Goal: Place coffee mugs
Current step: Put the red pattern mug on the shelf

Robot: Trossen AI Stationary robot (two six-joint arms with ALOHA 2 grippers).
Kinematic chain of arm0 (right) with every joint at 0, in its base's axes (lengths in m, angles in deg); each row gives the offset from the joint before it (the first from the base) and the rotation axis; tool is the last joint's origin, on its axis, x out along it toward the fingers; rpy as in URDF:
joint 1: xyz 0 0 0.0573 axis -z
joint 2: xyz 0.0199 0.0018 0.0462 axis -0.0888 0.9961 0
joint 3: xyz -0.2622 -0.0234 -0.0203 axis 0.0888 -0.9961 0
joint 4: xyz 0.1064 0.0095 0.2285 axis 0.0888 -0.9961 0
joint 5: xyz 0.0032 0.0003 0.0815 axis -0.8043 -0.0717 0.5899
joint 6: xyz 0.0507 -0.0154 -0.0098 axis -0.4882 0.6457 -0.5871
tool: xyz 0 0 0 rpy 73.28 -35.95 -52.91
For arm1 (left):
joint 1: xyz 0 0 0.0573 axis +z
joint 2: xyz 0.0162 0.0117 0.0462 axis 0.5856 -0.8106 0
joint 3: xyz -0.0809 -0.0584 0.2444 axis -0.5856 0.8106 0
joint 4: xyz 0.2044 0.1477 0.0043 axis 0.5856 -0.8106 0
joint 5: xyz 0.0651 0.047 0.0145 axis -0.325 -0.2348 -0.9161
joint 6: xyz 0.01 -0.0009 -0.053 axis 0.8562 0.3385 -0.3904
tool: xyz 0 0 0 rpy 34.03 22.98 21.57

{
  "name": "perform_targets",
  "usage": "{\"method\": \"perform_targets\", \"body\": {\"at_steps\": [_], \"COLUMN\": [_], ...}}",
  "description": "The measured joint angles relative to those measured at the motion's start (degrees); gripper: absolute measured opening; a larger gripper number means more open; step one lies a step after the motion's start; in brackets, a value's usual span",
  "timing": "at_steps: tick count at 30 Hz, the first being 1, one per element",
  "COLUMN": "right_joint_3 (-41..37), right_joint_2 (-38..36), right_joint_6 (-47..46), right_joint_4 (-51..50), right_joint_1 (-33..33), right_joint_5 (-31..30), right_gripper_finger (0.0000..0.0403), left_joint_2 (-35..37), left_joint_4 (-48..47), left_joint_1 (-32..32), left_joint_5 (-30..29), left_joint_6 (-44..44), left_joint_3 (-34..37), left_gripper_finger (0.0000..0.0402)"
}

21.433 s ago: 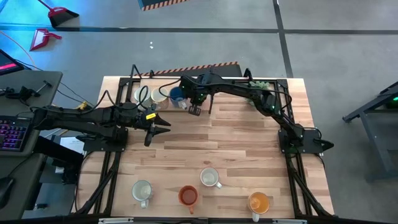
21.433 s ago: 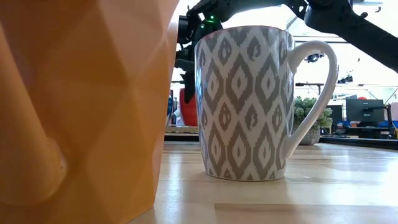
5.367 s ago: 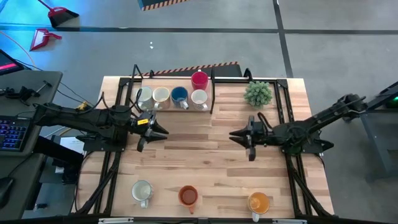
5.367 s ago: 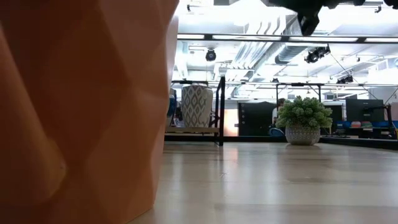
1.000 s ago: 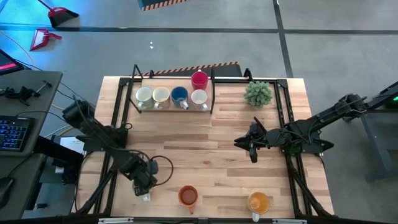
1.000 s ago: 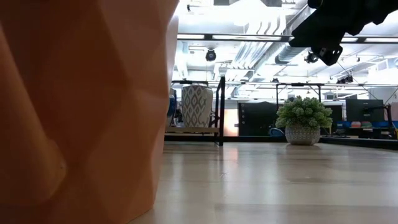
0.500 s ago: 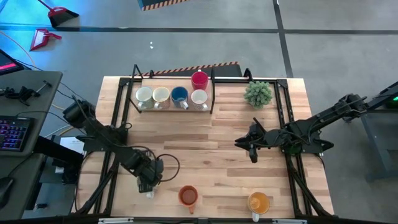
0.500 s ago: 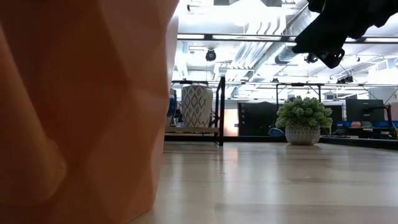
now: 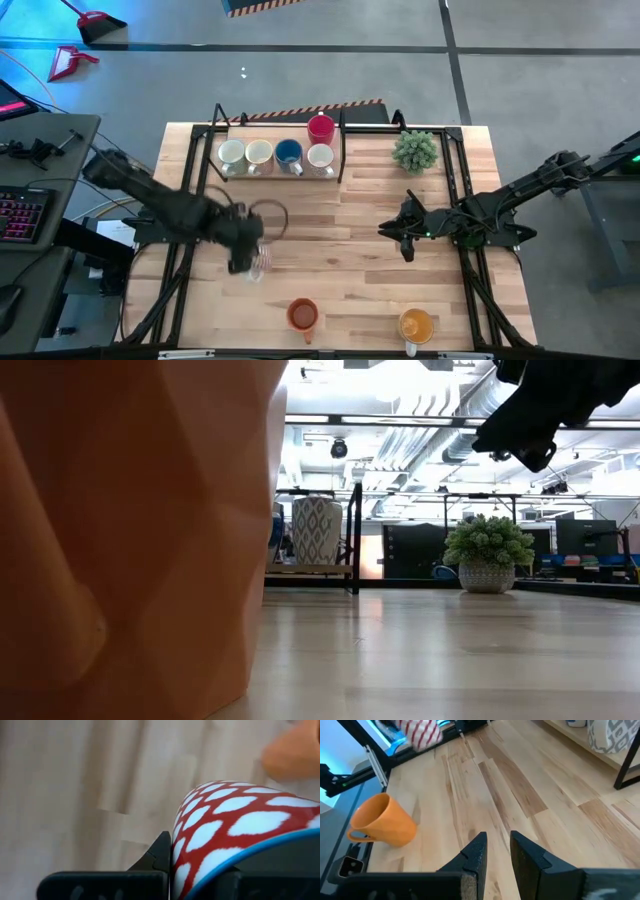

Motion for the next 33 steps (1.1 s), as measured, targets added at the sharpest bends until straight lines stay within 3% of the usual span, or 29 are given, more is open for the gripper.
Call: {"method": "perform_targets", "body": {"at_steps": [9, 17, 25, 33], "right_joint_3": [0.0, 0.0, 0.0, 0.0], "right_joint_2": [0.0, 0.0, 0.0, 0.1], "right_joint_6": [-1.2, -1.8, -1.9, -3.3], "right_joint_4": [-0.4, -0.2, -0.3, -0.5], "right_joint_1": [0.0, 0.0, 0.0, 0.0], "right_joint_5": [-1.5, -2.6, -2.6, -2.6], "right_gripper_finger": [0.0067, 0.0067, 0.0067, 0.0067], "left_joint_2": [0.6, -1.6, -12.3, -22.3], "left_joint_4": [-12.4, -13.8, -14.6, -21.5], "left_joint_1": [21.2, 43.7, 58.6, 68.6], "left_joint_5": [-5.7, -3.7, -0.5, 0.2], "left_joint_6": [21.5, 36.4, 45.9, 45.0], "left_joint_3": [-15.5, -24.6, -33.1, -47.5], "left_gripper_finger": [0.0007, 0.0007, 0.0007, 0.0007]}}
